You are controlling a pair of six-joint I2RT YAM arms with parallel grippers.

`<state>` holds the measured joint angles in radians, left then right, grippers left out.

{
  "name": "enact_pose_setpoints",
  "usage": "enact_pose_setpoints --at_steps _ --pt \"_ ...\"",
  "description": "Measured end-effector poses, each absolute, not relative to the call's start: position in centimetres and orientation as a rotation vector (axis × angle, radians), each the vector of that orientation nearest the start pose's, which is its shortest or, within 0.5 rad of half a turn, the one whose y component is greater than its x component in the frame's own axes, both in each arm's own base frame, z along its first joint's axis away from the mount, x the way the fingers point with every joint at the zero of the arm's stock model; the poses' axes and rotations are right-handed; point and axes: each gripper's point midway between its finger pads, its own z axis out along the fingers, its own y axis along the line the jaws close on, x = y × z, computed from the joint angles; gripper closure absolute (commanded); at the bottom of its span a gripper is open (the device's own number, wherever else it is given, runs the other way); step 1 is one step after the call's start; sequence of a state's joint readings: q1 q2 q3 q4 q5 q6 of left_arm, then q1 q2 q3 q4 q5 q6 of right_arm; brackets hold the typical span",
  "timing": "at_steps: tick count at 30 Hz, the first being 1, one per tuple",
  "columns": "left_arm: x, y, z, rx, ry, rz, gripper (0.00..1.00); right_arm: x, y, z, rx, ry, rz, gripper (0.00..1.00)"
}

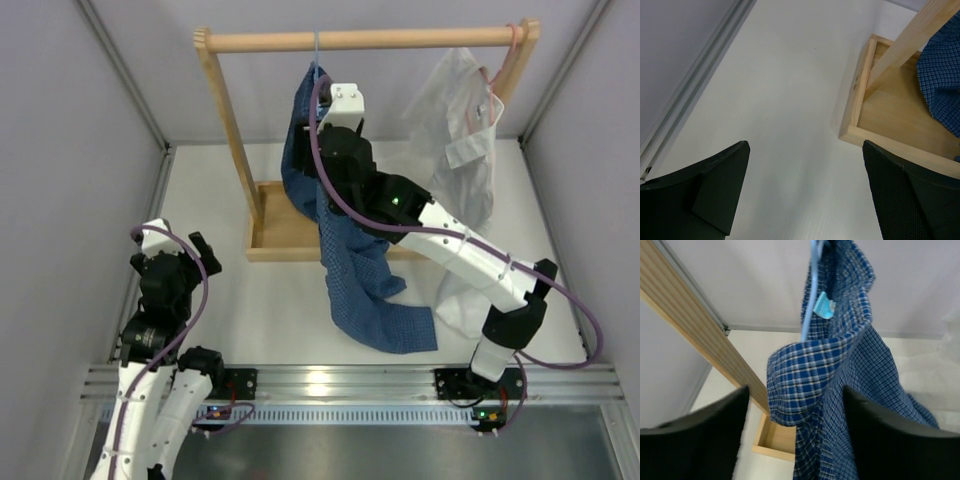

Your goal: Place the shirt on the hanger

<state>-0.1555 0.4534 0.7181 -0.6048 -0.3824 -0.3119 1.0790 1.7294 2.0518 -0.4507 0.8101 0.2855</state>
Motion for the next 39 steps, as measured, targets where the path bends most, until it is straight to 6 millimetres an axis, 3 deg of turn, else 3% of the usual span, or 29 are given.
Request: enact_pose_setpoints --at_steps 2,5,7,11,15,18,20,23,26,39 --pt "22.4 2.2 23.1 -0.413 1.848 0.058 0.02 32.6 36.1 44.4 -0.058 1.668 0.359 0.01" --pt "22.4 2.4 23.1 -0.420 1.847 0.062 0.02 32.0 35.7 44.0 -0.078 1.676 0.363 0.00" --pt "22.4 2.3 23.1 -0.415 1.849 0.057 0.02 30.9 34.4 43.2 -0.105 1.693 0.359 0.01" --pt "22.4 2.0 23.3 -0.399 1.844 0.041 0.02 27.8 29.6 42.3 -0.153 1.704 0.379 0.01" --pt "22.2 1.4 23.8 -0.358 1.826 0.008 0.02 24.1 22.6 41.9 -0.140 1.657 0.412 0.00" --pt "22.2 0.7 24.1 -0.312 1.812 -0.029 0.02 22.1 17.6 39.5 -0.115 1.637 0.383 0.01" --pt "22.1 0.3 24.2 -0.286 1.808 -0.050 0.02 21.3 15.6 37.0 -0.108 1.638 0.366 0.01" --pt "22.0 -0.1 24.3 -0.260 1.806 -0.071 0.02 20.7 14.6 31.7 -0.157 1.695 0.313 0.01" --pt "22.0 -0.4 24.2 -0.242 1.809 -0.080 0.02 20.2 14.4 28.5 -0.209 1.741 0.298 0.00" --pt "22.0 -0.4 23.8 -0.231 1.802 -0.077 0.02 18.0 10.1 24.6 -0.121 1.848 0.271 0.01"
